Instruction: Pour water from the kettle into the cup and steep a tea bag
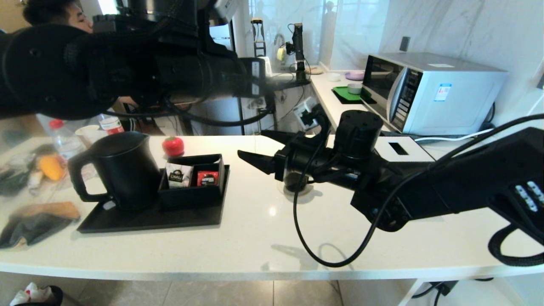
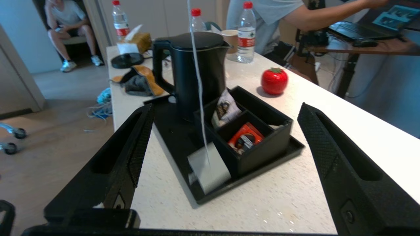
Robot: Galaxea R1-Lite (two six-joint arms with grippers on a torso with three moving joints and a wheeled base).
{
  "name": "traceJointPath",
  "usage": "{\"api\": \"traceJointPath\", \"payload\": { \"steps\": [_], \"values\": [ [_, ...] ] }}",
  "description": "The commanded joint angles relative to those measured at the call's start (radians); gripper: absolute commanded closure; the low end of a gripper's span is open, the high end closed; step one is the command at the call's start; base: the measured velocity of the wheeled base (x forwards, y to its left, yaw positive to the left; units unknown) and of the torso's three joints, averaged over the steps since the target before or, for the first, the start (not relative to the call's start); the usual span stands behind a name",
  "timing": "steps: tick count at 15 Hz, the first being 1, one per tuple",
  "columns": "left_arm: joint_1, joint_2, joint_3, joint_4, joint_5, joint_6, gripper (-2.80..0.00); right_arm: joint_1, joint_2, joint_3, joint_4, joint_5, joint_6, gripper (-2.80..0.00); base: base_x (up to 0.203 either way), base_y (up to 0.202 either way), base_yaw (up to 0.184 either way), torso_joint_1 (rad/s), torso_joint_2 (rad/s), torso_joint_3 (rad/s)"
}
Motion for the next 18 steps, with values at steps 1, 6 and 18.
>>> {"api": "traceJointPath", "payload": {
  "steps": [1,6,18],
  "values": [
    [-0.007,-0.001,-0.001,0.0,0.002,-0.001,0.0,0.009,0.011,-0.019,-0.012,0.004,0.013,-2.8,0.0,0.0,0.0,0.0,0.0,0.0],
    [-0.007,-0.006,-0.004,0.0,0.003,0.0,0.0,0.009,0.027,-0.012,-0.022,0.005,0.017,-2.8,0.0,0.0,0.0,0.0,0.0,0.0],
    [-0.007,-0.007,-0.011,0.0,0.003,0.003,0.0,0.011,0.062,0.007,-0.091,0.005,0.048,-2.8,0.0,0.0,0.0,0.0,0.0,0.0]
  ]
}}
